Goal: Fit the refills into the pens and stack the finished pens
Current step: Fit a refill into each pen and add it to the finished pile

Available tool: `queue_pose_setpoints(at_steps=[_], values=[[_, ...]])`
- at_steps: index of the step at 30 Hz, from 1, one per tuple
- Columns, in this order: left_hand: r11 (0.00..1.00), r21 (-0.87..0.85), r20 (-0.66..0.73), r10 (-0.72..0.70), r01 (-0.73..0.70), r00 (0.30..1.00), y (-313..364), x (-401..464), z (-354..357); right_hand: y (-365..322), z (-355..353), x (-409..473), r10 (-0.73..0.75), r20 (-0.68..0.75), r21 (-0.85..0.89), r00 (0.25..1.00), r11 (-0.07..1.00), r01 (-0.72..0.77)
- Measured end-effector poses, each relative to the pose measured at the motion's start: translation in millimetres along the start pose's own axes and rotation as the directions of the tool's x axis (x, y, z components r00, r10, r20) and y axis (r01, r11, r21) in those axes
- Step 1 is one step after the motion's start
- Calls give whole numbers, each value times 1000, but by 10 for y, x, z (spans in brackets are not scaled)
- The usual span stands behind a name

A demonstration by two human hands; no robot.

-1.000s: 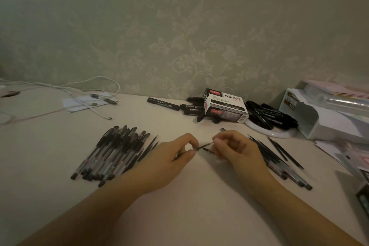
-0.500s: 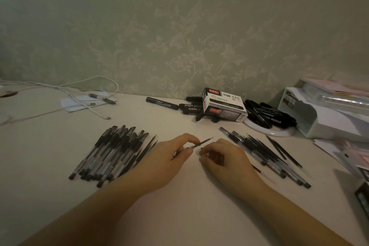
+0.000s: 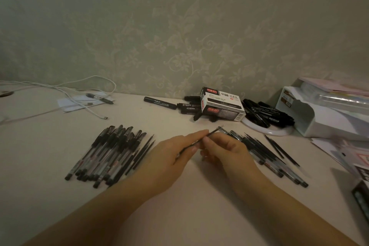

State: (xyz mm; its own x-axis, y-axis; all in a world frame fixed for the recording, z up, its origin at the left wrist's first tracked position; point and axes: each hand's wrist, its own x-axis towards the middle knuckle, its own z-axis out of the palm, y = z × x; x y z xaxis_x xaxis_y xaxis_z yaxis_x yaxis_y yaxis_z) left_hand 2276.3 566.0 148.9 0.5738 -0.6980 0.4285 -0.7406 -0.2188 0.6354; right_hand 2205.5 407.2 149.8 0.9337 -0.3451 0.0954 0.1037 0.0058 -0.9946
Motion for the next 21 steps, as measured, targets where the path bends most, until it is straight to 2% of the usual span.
queue_pose_setpoints(at_steps=[2, 4, 7, 8, 10, 12, 18, 21], values=[[998, 63, 9, -11, 11, 1000, -12, -5, 8, -30, -44, 57, 20, -86, 78, 996, 997, -14], [994, 104, -3, -37, 37, 999, -26, -20, 3, -88, -138, 128, -33, -195, 67, 980, 997, 47], [989, 135, -27, -57, 60, 998, -43, -35, -26, -154, -340, 197, -210, -335, -210, 919, 967, 145], [987, 149, -35, -59, 63, 998, -49, -34, -36, -162, -408, 210, -272, -355, -352, 894, 925, 142], [982, 172, -49, -66, 74, 997, -62, -22, -50, -154, -523, 229, -370, -325, -625, 870, 774, 96], [979, 186, -59, -79, 89, 995, -74, -14, -58, -141, -612, 226, -409, -298, -780, 863, 626, 28], [967, 225, -69, -106, 119, 992, -103, -9, -62, -113, -776, 165, -444, -287, -938, 849, 308, -156], [960, 239, -97, -127, 147, 987, -117, -8, -74, -113, -759, 149, -432, -260, -959, 863, 219, -180]])
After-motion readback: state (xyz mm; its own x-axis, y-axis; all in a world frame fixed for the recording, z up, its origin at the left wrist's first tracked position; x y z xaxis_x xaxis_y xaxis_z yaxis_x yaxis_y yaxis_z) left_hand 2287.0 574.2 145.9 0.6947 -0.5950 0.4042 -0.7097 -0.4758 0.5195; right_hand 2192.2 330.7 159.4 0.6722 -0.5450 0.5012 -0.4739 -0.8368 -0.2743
